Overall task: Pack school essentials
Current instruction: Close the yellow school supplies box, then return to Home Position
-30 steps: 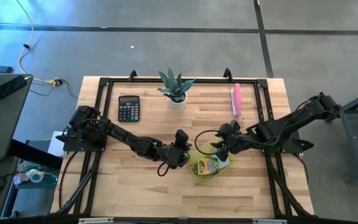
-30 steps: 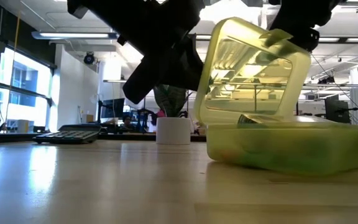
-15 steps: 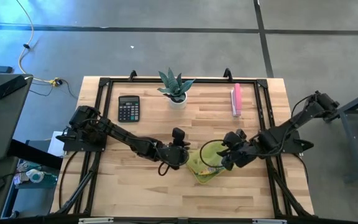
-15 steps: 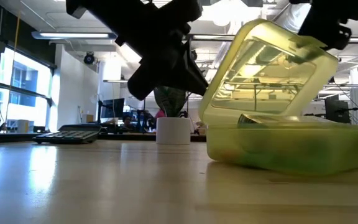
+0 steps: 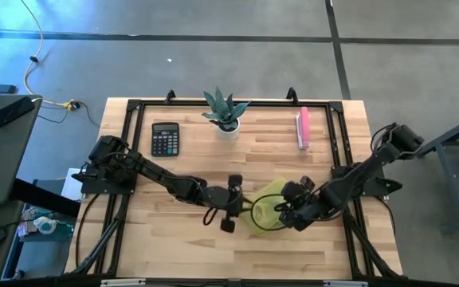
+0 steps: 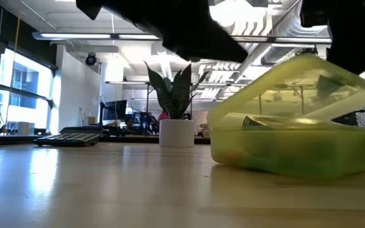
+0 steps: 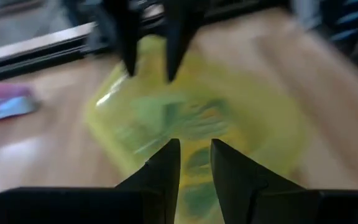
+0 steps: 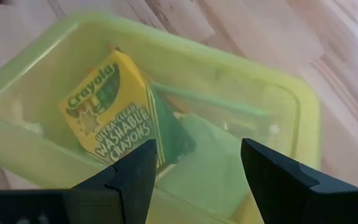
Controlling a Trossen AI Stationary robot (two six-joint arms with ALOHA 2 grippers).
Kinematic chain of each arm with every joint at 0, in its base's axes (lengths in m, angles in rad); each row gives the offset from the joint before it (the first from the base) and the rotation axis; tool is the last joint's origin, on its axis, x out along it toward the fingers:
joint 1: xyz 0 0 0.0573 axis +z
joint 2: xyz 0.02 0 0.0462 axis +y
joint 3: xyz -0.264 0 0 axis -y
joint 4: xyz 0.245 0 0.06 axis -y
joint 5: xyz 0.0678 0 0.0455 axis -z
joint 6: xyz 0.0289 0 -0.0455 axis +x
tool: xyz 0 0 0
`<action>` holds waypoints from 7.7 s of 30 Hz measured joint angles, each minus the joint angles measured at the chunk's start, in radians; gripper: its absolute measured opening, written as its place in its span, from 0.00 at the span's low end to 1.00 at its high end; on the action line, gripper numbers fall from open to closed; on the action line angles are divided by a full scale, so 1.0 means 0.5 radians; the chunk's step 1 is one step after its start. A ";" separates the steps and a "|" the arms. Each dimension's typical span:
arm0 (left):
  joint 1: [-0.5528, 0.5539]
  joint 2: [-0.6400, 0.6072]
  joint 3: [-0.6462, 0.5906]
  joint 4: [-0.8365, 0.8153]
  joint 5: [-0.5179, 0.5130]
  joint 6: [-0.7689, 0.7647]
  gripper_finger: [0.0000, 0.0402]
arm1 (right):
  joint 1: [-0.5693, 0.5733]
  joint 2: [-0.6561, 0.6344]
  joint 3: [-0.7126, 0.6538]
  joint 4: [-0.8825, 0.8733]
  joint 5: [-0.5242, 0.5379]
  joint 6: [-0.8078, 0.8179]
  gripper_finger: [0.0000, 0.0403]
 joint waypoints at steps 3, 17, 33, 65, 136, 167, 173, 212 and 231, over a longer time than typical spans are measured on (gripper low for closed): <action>-0.004 0.000 0.000 0.037 0.179 -0.088 0.20 | 0.016 0.046 0.000 0.000 -0.022 0.047 0.56; -0.052 0.176 0.001 0.225 0.233 -0.174 0.20 | 0.038 0.061 0.000 -0.001 -0.052 0.106 0.56; 0.027 0.255 0.001 0.018 0.228 -0.266 0.20 | 0.038 0.061 0.000 0.002 -0.054 0.150 0.56; 0.166 0.249 0.006 -0.161 0.016 -0.195 0.20 | 0.034 0.330 0.009 -0.185 -0.219 0.319 0.56; 0.129 -1.549 -1.331 0.215 -0.237 -0.475 0.20 | 0.085 -1.500 -0.915 1.022 0.357 -1.627 0.56; 0.259 -2.526 -1.941 0.037 -0.129 -0.439 0.20 | -0.241 -2.508 -1.247 0.814 -0.163 -1.988 0.56; 0.258 -2.726 -2.192 0.068 -0.161 -0.552 0.20 | -0.241 -2.508 -1.246 0.830 -0.175 -2.051 0.56; 0.256 -3.695 -2.187 -0.407 -0.378 -0.369 0.20 | -0.240 -2.824 -1.712 1.456 -0.330 -2.388 0.56; 0.256 -3.693 -2.187 -0.406 -0.402 -0.196 0.20 | -0.241 -2.809 -1.765 1.549 -0.316 -2.204 0.56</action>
